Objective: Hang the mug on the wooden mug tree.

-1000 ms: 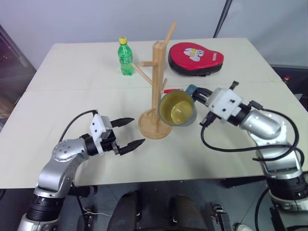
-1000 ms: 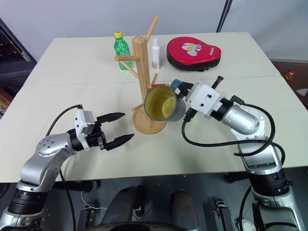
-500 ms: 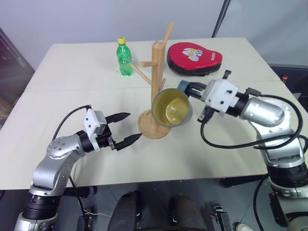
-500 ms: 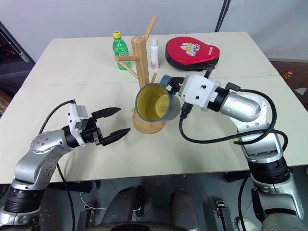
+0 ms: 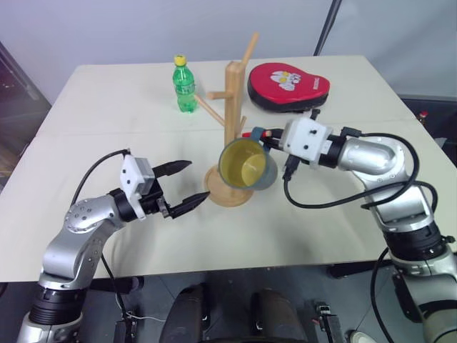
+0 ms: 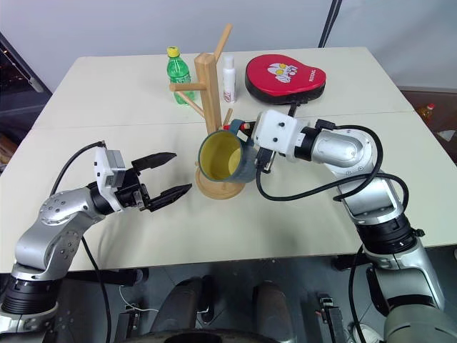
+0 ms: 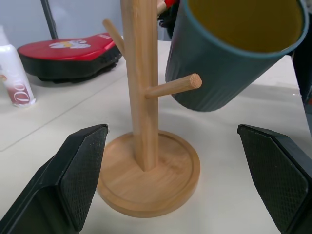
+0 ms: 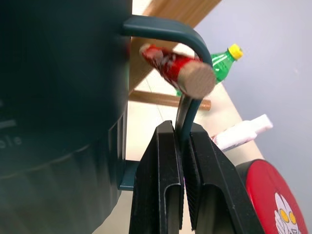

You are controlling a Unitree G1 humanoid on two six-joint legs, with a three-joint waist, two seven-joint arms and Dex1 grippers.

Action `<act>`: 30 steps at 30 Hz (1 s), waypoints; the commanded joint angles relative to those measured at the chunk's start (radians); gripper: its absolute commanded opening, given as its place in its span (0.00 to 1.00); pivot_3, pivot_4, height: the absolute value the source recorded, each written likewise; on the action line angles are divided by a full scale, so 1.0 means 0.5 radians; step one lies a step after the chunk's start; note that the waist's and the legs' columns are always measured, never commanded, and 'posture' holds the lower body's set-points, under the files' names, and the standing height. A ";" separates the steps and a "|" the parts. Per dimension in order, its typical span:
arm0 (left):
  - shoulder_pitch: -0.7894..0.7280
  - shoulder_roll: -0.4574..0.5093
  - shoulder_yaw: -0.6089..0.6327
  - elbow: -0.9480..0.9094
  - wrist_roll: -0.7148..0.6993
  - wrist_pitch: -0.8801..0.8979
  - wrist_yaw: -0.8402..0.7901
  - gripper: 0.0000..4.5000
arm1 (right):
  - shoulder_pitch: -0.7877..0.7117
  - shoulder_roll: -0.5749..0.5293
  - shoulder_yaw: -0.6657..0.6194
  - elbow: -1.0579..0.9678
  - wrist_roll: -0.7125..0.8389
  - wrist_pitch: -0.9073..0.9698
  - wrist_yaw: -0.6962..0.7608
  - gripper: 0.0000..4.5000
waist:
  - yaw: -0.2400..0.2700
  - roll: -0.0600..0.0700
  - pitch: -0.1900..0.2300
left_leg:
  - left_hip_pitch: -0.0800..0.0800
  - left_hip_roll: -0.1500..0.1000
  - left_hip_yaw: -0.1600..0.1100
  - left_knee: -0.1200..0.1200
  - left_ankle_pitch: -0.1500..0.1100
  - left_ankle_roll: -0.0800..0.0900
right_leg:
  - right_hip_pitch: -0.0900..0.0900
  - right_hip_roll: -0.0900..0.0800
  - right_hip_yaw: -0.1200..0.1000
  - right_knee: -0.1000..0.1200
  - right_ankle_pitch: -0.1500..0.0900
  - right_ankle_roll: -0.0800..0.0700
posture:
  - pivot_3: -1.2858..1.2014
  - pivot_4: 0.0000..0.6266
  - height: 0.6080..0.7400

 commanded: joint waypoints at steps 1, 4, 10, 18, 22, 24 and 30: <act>0.001 0.013 0.047 -0.088 -0.038 0.001 0.014 1.00 | -0.065 0.001 -0.036 -0.020 -0.011 -0.040 -0.006 0.34 | 0.000 0.000 0.000 | 0.000 0.000 0.000 0.000 0.000 0.000 | 0.000 0.000 0.000 0.000 0.000 0.000 | 0.52 0.24 1.00; 0.000 0.016 0.051 -0.092 -0.046 0.003 0.020 1.00 | -0.065 -0.018 -0.062 -0.021 -0.022 -0.060 -0.015 0.69 | 0.000 0.000 0.000 | 0.000 0.000 0.000 0.000 0.000 0.000 | 0.000 0.000 0.000 0.000 0.000 0.000 | 0.52 0.24 1.00; -0.006 0.022 0.063 -0.094 -0.064 0.010 0.023 1.00 | 0.054 -0.094 -0.283 -0.156 0.104 0.009 -0.014 0.79 | 0.007 0.000 0.000 | 0.000 0.000 0.000 0.000 0.000 0.000 | 0.000 0.000 0.000 -0.001 0.000 0.000 | 0.52 0.24 1.00; -0.005 -0.081 0.169 0.058 -0.095 0.065 0.212 1.00 | 0.502 -0.010 -0.861 -0.329 0.559 0.284 -0.128 0.79 | 0.004 -0.001 0.000 | 0.000 0.000 0.000 0.000 0.000 0.000 | 0.002 -0.001 0.000 -0.002 0.000 0.001 | 0.52 0.24 1.00; 0.003 -0.207 0.228 0.331 0.148 -0.049 0.527 1.00 | 0.776 0.261 -0.986 -0.186 0.608 0.205 -0.358 0.79 | -0.002 -0.003 -0.002 | 0.003 0.001 0.000 -0.001 0.000 0.000 | 0.003 0.000 0.000 0.000 0.000 0.001 | 0.52 0.24 1.00; -0.003 -0.258 0.261 0.438 0.261 -0.134 0.669 1.00 | 0.823 0.375 -1.007 -0.084 0.560 0.137 -0.500 0.79 | -0.003 -0.002 -0.002 | 0.003 0.000 0.001 -0.001 0.000 0.000 | 0.001 0.001 0.000 0.002 0.001 0.001 | 0.52 0.24 1.00; 0.055 -0.329 0.315 0.618 0.409 -0.271 0.852 1.00 | 0.974 0.614 -1.020 0.169 0.545 -0.080 -0.704 0.79 | 0.004 -0.003 -0.002 | 0.002 0.000 0.002 -0.001 0.000 0.000 | 0.001 0.002 -0.002 0.002 0.002 0.005 | 0.52 0.24 1.00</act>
